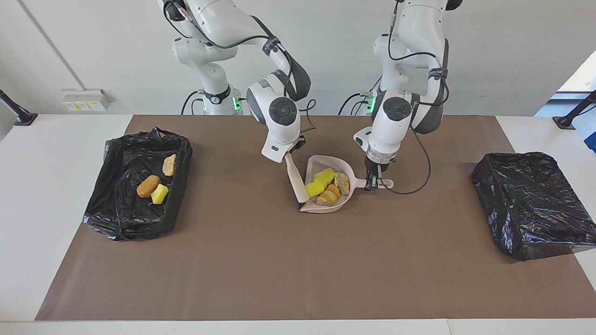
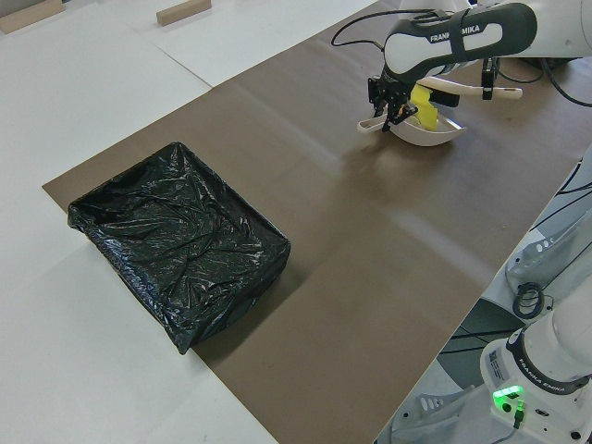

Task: Sweep and dump trash in bin
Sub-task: 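Brush the last scraps into the dustpan held by the left gripper, then carry the loaded dustpan with the left gripper over the farther-side trash bag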

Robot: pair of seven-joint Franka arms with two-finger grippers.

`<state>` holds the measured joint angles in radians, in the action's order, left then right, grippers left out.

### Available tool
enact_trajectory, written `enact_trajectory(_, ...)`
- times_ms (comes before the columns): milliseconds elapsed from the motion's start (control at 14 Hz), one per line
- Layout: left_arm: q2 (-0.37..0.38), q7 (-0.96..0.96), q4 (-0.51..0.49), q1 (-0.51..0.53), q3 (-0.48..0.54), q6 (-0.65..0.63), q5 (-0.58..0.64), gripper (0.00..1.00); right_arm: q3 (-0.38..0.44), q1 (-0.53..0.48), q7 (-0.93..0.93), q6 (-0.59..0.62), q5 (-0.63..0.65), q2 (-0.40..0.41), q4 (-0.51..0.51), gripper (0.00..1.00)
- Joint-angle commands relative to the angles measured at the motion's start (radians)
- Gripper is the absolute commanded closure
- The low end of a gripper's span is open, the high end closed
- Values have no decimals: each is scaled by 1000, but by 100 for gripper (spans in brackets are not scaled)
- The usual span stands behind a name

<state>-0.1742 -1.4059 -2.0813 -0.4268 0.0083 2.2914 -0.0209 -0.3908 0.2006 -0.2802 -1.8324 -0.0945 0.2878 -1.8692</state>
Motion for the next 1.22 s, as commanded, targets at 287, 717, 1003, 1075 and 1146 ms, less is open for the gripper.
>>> enact_trajectory(287,64,-205,-20,157,-10,-81,-192,100,3,-32,7,137,-2,-90,30,100)
enact_trajectory(717,116,-297,12,365,-7,-234,-257,100,4,-56,1,311,58,-160,65,100)
enact_trajectory(1003,108,-381,140,580,-7,-348,-287,100,-3,-27,-181,275,-128,-182,44,100)
enact_trajectory(1075,105,-418,176,630,-7,-380,-298,100,-3,-1,-200,266,-139,-187,41,100)
enact_trajectory(1146,101,-474,210,693,-7,-394,-301,100,-3,20,-236,239,-169,-184,33,100)
